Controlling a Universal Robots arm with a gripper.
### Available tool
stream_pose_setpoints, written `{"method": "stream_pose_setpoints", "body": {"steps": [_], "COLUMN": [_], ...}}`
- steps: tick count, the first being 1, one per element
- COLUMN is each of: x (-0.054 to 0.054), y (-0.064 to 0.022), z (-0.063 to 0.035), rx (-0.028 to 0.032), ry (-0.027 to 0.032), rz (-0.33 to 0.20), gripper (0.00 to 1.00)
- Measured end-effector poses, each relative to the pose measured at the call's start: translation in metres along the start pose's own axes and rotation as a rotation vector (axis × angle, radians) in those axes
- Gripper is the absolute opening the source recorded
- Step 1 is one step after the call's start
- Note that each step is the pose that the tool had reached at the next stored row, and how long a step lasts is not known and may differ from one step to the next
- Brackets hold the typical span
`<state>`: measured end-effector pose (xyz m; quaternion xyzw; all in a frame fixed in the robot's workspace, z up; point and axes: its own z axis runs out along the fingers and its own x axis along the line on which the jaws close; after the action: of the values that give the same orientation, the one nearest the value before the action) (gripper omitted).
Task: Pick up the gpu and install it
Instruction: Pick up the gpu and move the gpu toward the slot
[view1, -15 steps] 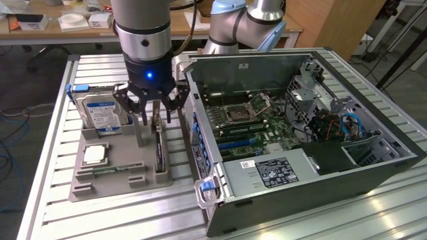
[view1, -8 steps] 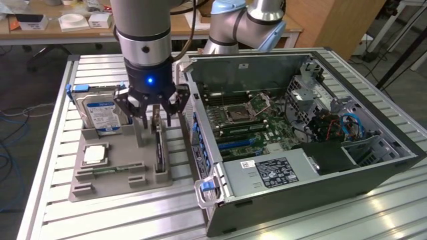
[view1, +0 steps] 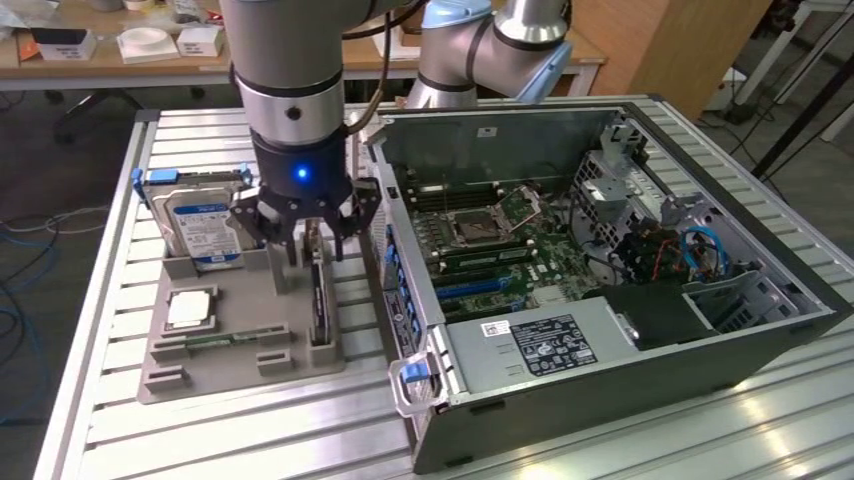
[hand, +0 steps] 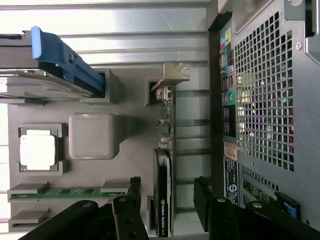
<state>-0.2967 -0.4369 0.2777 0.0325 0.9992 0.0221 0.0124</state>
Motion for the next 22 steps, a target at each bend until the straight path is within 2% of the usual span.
{"method": "stream_pose_setpoints", "body": {"steps": [11, 12, 22], "x": [0.000, 0.000, 0.001], "y": [-0.0037, -0.0048, -0.0056], "z": [0.0143, 0.0259, 0.0438], "rx": [-0.0001, -0.0001, 0.0009], "ry": [-0.0001, -0.0001, -0.0001], "rz": [0.000, 0.000, 0.000], "gripper": [0.55, 0.55, 0.55]}}
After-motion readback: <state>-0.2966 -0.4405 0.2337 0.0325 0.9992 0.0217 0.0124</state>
